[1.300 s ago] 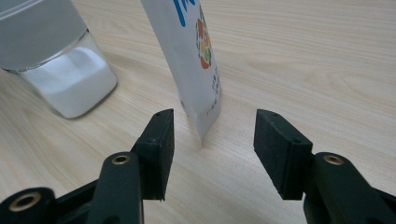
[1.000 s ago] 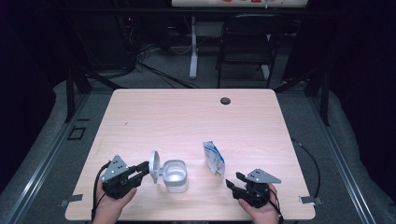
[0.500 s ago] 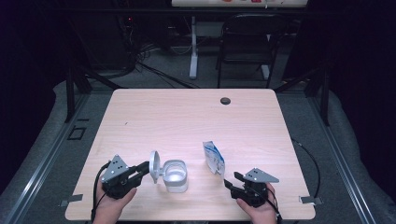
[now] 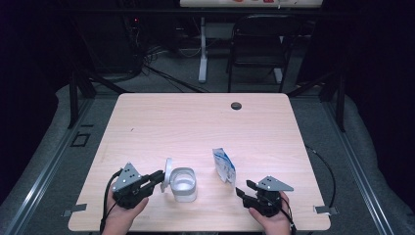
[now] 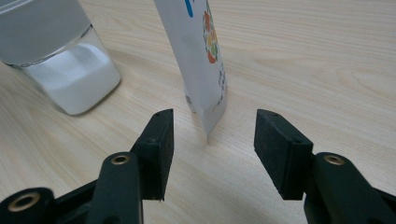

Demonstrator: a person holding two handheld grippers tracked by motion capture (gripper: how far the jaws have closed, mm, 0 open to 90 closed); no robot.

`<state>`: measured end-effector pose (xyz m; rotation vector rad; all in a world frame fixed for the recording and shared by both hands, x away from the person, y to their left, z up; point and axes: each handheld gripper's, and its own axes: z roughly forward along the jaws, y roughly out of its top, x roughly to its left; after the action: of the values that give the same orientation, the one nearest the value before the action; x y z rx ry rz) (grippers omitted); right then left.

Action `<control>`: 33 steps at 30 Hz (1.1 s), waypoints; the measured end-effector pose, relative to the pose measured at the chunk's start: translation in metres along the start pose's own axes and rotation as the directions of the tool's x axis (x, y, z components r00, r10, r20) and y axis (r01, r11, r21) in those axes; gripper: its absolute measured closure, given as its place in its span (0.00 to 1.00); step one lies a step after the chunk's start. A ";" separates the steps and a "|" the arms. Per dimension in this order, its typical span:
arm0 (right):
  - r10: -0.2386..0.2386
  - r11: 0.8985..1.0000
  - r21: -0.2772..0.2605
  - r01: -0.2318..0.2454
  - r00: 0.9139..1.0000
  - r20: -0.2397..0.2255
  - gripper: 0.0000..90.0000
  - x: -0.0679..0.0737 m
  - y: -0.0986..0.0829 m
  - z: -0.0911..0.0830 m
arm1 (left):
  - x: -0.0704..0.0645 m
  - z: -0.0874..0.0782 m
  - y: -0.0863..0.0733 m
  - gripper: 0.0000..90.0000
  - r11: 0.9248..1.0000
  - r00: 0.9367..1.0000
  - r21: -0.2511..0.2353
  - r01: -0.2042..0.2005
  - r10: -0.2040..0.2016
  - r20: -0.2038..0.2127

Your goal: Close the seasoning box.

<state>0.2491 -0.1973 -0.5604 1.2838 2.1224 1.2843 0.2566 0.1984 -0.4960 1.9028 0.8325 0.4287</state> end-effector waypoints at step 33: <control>0.000 1.000 -0.001 0.000 1.000 0.000 0.53 0.000 0.001 -0.001 | 0.013 -0.008 -0.006 0.90 0.999 0.999 -0.011 0.033 -0.034 -0.043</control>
<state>0.2491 -0.1978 -0.5590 1.2835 2.1220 1.2848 0.2584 0.2146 -0.4986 1.8736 0.8878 0.4537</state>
